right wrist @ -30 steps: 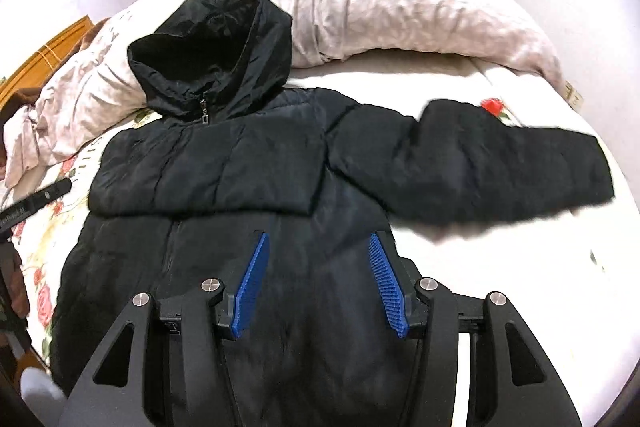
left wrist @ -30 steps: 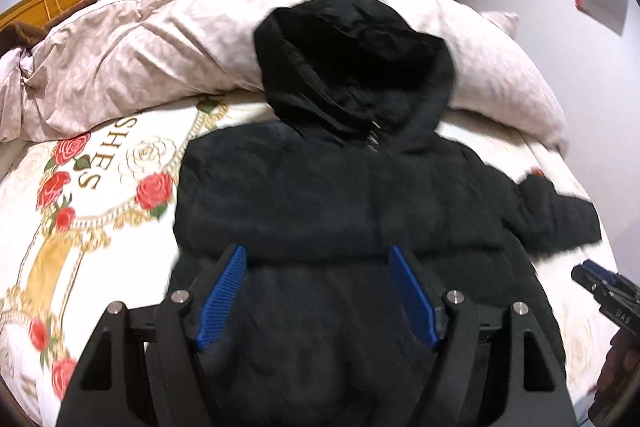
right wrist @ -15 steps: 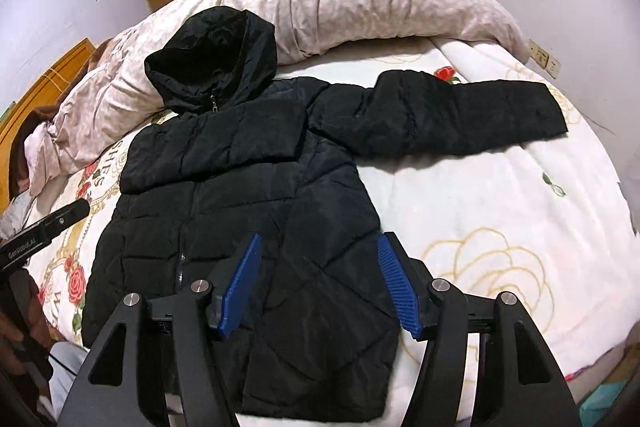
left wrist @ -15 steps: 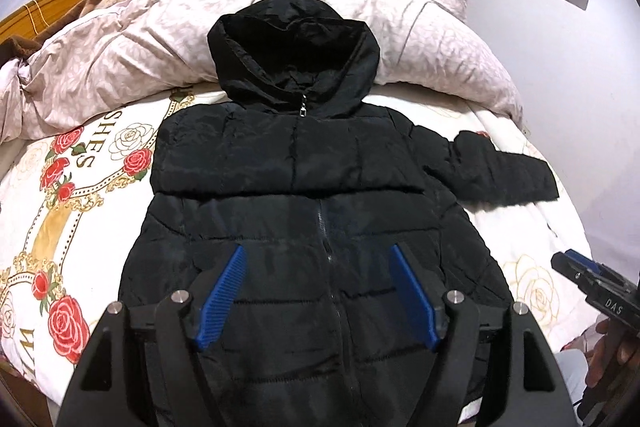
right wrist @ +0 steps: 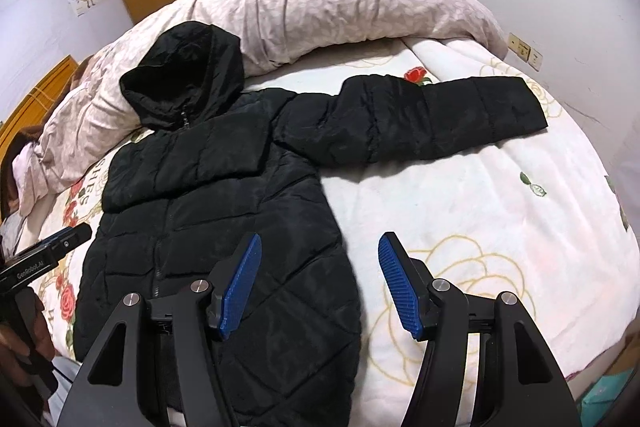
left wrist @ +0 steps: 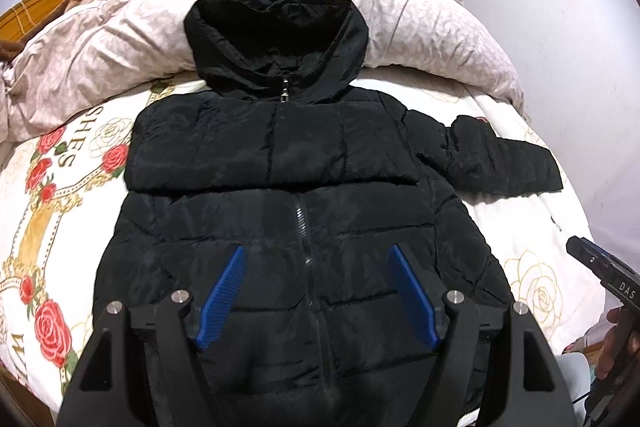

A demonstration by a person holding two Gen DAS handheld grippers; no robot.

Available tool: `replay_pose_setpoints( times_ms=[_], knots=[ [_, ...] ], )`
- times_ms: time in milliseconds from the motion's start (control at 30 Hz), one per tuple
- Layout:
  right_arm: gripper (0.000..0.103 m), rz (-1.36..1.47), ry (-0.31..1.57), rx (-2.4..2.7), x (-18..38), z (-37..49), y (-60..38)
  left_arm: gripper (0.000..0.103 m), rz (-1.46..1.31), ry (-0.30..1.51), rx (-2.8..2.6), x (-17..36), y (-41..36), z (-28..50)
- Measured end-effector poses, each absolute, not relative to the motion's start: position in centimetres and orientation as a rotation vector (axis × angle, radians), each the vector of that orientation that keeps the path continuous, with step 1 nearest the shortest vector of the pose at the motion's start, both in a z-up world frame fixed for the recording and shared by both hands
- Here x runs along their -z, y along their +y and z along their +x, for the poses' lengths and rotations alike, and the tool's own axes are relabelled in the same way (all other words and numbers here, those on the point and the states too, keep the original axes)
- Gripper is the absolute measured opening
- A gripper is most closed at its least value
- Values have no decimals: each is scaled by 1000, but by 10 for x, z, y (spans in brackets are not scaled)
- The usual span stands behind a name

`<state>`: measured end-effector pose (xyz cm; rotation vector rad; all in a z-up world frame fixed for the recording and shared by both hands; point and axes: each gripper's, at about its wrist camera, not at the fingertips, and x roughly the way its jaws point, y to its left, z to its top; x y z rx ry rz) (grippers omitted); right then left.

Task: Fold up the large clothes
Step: 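Move the right gripper to the cuff of the other sleeve, then grasp the sleeve cuff with the right gripper and lift it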

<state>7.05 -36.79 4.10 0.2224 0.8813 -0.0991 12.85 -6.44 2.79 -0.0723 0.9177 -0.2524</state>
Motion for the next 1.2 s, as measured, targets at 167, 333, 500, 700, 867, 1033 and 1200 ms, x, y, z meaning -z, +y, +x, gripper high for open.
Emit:
replay_pose_setpoints(
  times_ms=[167, 333, 500, 700, 867, 1033, 1200],
  knots=[
    [61, 233, 893, 132, -30, 84, -384, 76, -55, 918, 274, -24, -77, 150],
    [62, 265, 906, 172, -15, 102, -410, 76, -33, 916, 285, -16, -90, 176],
    [67, 302, 918, 228, 4, 123, -446, 76, -6, 918, 295, -4, -106, 205],
    [67, 342, 938, 297, 31, 148, -488, 76, 18, 918, 310, 12, -126, 240],
    [68, 392, 947, 350, 52, 169, -528, 76, 35, 918, 329, 28, -145, 270],
    [68, 440, 946, 385, 65, 189, -560, 76, 44, 926, 345, 43, -160, 293],
    [68, 509, 907, 395, 72, 203, -584, 76, 49, 934, 354, 59, -170, 306]
  ],
)
